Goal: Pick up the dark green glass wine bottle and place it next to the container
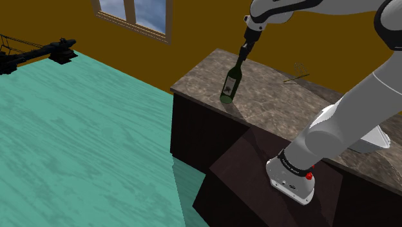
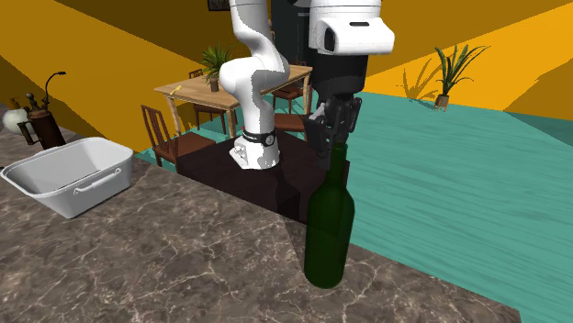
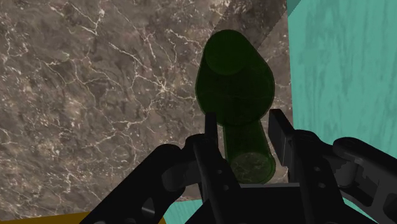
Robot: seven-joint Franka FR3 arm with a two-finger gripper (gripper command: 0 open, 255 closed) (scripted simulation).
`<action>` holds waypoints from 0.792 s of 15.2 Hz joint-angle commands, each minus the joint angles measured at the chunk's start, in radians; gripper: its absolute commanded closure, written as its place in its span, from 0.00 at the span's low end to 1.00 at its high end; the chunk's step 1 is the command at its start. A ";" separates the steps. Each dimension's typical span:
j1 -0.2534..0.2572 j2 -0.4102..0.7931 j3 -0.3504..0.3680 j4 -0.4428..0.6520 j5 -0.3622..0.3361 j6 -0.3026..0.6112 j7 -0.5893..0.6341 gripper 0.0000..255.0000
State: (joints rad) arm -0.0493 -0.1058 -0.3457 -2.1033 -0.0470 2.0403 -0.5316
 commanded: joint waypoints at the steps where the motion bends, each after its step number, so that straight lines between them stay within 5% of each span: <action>1: 0.000 0.000 0.000 0.000 0.000 0.000 0.000 1.00; 12: 0.002 -0.026 0.006 0.108 -0.006 -0.133 0.005 1.00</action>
State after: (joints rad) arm -0.0473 -0.1291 -0.3406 -2.0054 -0.0526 1.9198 -0.5271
